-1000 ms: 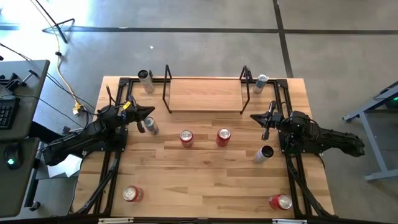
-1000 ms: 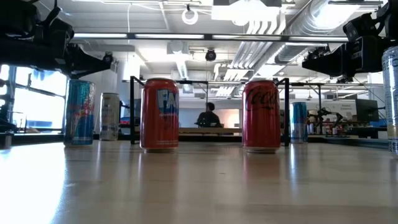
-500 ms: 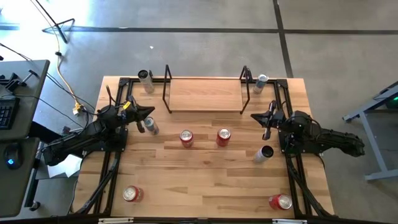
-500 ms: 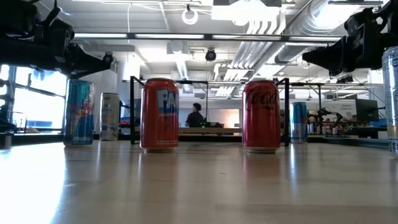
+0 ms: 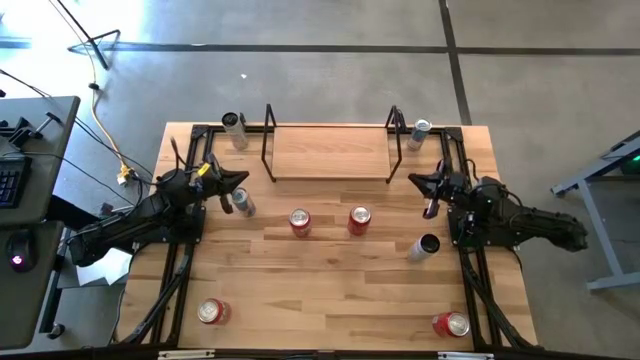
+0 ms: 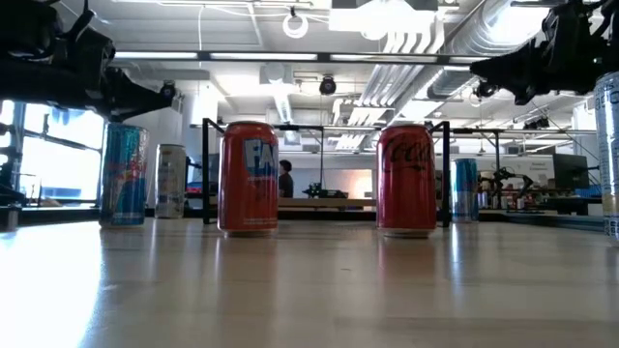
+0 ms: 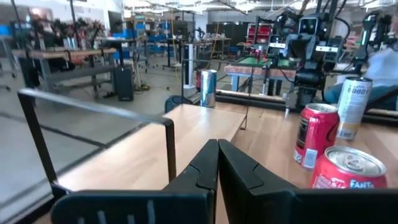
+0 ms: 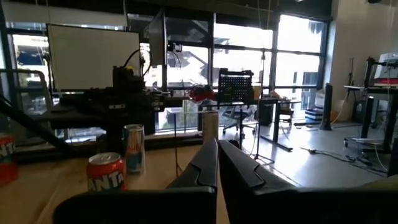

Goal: Place canned beverage on shelf
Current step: Put the top red-black soda can on the shelf

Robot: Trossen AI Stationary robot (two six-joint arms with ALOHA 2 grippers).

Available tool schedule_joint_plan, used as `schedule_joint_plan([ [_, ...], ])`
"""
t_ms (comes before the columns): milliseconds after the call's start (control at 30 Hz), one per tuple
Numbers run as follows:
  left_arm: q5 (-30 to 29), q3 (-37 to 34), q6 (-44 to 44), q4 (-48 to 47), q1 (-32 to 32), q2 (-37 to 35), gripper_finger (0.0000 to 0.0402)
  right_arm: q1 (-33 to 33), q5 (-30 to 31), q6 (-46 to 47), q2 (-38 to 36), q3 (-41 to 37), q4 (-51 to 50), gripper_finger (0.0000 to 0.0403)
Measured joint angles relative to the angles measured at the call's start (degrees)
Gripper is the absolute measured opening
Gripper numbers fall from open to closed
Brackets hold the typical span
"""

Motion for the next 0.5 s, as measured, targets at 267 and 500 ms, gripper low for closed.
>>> schedule_joint_plan([
  [267,-0.50,0.00,0.47,6.70,0.01,-0.01,0.0003,0.00,1.12,3.14,8.15,8.60,-9.03,0.0000],
  [500,1.90,0.02,-2.67,7.58,0.00,0.02,0.0001,1.92,1.00,4.33,21.85,16.59,-13.88,0.0000],
])
